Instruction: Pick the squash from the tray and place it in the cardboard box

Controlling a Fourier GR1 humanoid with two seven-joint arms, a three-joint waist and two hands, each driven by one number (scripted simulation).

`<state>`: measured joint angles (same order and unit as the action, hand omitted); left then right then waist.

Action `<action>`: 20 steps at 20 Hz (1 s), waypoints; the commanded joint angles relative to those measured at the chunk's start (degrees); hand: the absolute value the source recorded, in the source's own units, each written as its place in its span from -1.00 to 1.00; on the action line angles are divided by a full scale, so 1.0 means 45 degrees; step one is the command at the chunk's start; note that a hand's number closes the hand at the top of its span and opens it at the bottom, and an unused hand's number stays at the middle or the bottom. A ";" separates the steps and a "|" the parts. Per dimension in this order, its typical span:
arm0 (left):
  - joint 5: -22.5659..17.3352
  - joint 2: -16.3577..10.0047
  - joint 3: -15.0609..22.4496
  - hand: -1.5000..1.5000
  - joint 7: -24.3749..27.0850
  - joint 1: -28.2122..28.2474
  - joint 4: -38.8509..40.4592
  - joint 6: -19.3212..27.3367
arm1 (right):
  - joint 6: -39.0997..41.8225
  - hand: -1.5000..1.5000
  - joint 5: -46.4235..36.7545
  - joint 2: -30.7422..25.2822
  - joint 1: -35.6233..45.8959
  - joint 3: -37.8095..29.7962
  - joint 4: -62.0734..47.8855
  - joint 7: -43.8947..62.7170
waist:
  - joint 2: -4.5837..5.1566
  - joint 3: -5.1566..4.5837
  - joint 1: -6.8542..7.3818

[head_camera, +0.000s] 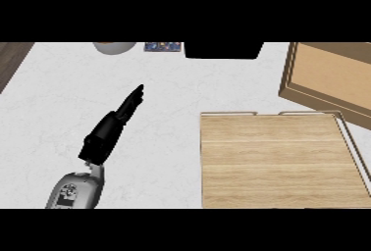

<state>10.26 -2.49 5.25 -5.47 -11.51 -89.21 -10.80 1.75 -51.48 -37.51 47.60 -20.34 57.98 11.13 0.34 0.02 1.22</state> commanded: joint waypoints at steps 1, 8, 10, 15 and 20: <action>0.0459 0.0370 0.0451 0.00 0.0427 0.0473 0.0141 0.0371 | -0.1220 1.00 -0.0763 0.0020 0.0641 0.0469 -0.2297 -0.0746 | 0.0009 -0.0002 0.0017; 0.0124 -0.0053 -0.0157 0.00 0.0227 -0.0234 0.0633 -0.0015 | -0.3111 1.00 -0.1386 -0.0062 0.1848 0.0266 -0.6577 -0.1766 | 0.0108 0.0011 0.0224; -0.0083 -0.0031 -0.0075 0.00 -0.0103 -0.0042 -0.0015 -0.0178 | -0.3254 1.00 -0.0593 0.0098 0.1277 -0.0480 -0.7154 -0.2214 | 0.0112 0.0025 0.0255; -0.0341 -0.0339 -0.0511 0.00 0.0599 -0.0045 0.0448 -0.0396 | -0.2588 -1.00 0.0519 -0.0173 0.1697 -0.1651 -0.8678 -0.2366 | 0.0203 0.0031 0.0349; 0.0075 -0.0051 -0.0188 0.00 0.0478 -0.0520 0.0800 -0.0151 | -0.2978 -1.00 0.1312 -0.0341 0.1793 -0.2365 -0.9194 -0.4065 | 0.0197 0.0037 0.0232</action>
<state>10.16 -2.81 4.83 -4.02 -11.91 -88.21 -11.74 -11.31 -48.64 -38.19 55.24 -28.10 18.88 -2.37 1.11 0.19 2.60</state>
